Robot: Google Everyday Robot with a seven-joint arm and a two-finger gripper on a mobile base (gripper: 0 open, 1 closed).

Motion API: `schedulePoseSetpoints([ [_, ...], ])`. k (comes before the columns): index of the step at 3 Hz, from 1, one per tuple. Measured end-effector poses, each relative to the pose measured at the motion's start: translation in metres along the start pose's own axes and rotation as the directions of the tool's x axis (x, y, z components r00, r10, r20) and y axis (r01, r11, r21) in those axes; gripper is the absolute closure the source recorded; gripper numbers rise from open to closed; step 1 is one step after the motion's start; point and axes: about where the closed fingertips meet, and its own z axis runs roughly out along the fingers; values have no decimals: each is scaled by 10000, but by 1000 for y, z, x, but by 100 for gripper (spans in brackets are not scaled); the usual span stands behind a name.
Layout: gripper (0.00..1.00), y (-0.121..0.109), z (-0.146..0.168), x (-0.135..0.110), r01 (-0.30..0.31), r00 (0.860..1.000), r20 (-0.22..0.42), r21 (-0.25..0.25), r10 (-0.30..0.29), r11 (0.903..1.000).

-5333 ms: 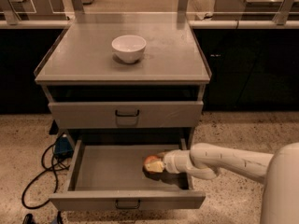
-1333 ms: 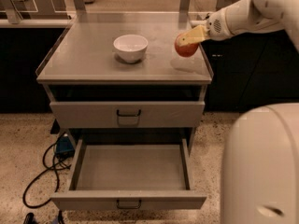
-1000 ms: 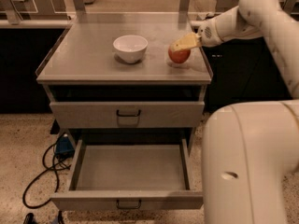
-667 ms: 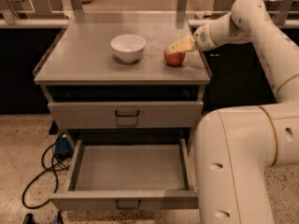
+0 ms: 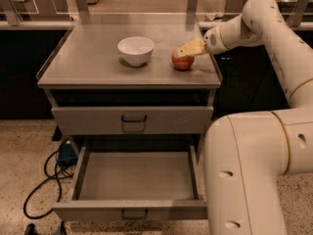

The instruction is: Pick apple from middle drawer and place on counter

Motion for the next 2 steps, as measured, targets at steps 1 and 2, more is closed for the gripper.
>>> schedulePoseSetpoints([
  [1,35,0,0,0,0,10000,0,0,0,10000],
  [2,11,0,0,0,0,10000,-1,-1,0,10000],
])
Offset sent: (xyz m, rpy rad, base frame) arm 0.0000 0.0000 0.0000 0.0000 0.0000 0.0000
